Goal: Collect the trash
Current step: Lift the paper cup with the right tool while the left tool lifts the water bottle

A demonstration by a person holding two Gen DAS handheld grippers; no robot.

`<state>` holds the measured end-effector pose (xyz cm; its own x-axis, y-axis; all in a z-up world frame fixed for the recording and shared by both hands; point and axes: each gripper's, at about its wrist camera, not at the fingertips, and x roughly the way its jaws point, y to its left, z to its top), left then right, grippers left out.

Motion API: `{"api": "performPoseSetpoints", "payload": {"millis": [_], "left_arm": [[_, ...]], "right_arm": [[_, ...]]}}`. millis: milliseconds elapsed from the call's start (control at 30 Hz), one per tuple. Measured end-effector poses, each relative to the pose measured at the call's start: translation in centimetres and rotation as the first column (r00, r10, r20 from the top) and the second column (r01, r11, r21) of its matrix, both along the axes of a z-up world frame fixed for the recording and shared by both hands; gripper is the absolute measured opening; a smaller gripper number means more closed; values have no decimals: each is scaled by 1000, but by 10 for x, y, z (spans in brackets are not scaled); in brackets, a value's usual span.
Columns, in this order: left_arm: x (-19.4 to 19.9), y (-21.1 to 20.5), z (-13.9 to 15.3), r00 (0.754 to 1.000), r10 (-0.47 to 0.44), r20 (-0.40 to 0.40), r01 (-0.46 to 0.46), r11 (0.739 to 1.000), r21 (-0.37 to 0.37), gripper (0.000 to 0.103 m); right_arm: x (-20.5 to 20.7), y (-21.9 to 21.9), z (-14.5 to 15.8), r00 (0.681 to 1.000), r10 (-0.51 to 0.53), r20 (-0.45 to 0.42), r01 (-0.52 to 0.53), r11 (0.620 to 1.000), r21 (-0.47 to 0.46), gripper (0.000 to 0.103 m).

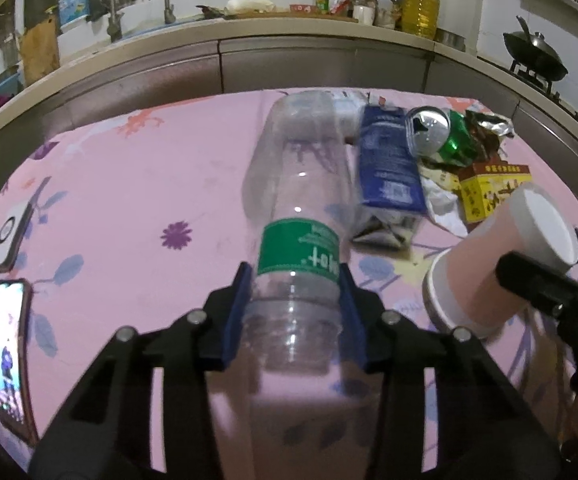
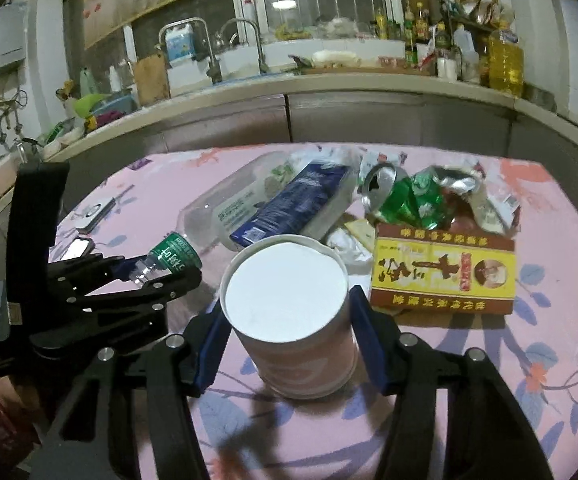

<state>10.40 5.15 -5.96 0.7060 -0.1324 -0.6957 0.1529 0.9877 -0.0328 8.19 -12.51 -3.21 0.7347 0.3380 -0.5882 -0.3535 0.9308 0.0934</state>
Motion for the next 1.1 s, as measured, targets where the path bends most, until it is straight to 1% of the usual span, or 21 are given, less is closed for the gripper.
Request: {"api": "performPoseSetpoints", "payload": {"millis": [100, 300, 600, 1100], "left_arm": [[-14, 6, 7, 1000, 16, 26, -16, 1000, -3, 40], [-37, 15, 20, 997, 39, 60, -37, 999, -20, 40], [-55, 15, 37, 992, 36, 120, -33, 999, -23, 40], [-68, 19, 47, 988, 39, 149, -32, 998, -46, 40]], "right_arm": [[-15, -3, 7, 999, 8, 43, -8, 1000, -3, 54], [-34, -6, 12, 997, 12, 77, -12, 1000, -8, 54], [-48, -9, 16, 996, 1, 85, -2, 1000, 6, 54], [-56, -9, 19, 996, -2, 93, 0, 1000, 12, 54]]}}
